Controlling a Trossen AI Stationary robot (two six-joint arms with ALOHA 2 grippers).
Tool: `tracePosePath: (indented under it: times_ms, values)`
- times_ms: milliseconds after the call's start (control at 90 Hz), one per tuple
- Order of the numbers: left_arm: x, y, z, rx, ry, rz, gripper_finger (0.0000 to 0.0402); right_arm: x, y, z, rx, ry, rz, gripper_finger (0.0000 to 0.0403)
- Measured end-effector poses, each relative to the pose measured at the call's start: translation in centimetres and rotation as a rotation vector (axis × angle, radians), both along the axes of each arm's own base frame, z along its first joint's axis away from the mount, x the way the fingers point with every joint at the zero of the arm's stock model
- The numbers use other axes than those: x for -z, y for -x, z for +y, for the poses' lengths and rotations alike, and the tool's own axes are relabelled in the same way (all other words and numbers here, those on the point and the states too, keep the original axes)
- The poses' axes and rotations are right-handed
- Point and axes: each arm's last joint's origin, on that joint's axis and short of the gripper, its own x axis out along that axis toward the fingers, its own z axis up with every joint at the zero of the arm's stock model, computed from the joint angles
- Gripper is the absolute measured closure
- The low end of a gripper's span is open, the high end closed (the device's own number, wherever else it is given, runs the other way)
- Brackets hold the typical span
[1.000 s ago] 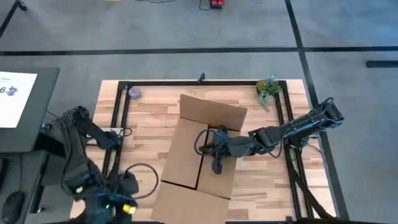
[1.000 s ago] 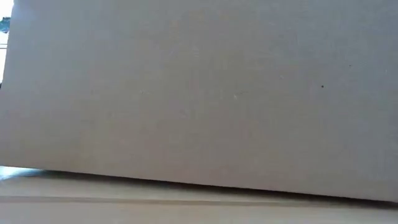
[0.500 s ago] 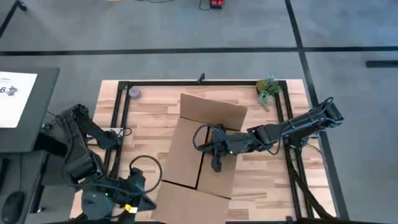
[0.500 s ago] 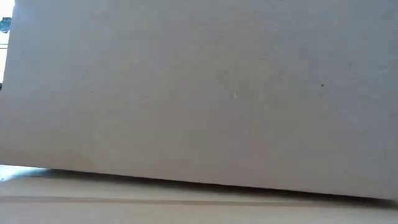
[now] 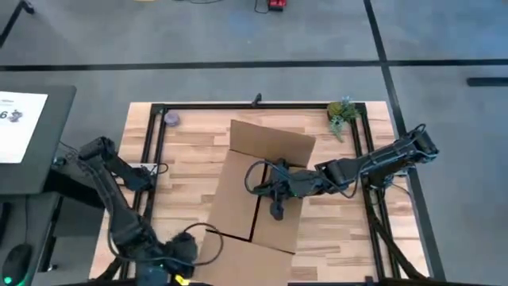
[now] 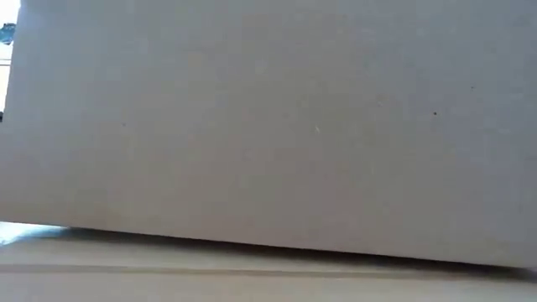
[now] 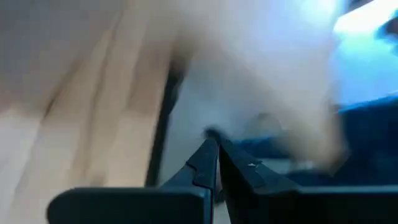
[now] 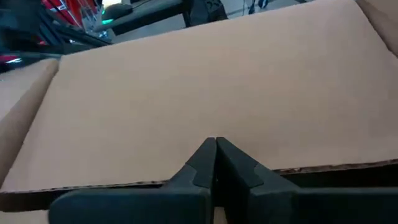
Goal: Wrap mug
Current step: Close the box
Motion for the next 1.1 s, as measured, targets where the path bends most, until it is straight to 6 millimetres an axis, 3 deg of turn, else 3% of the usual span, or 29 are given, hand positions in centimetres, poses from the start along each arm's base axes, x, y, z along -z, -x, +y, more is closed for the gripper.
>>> tracePosePath:
  times_ms: [211,333,500,856,1100]
  values:
    - [-3.9,-2.5,1.5,-0.064,-0.090,-0.267,0.0402,0.1,-0.1,-0.4,-0.002,-0.024,0.010,0.0403]
    - [-4.1,-3.5,2.8,-0.135,-0.212,-0.300,0.0402,0.1,-0.1,-0.4,-0.001,-0.024,0.014,0.0403]
    - [-3.2,-3.7,4.4,-0.187,-0.310,-0.208,0.0401,-0.4,0.4,-0.6,0.002,-0.028,0.006,0.0403]
    - [-4.3,1.0,9.7,-0.421,-0.514,-0.092,0.0402,-1.3,1.5,0.5,0.089,-0.016,-0.035,0.0403]
    - [-4.4,1.3,11.5,-0.488,-0.481,-0.083,0.0402,-2.2,2.1,1.5,0.102,-0.006,-0.067,0.0403]
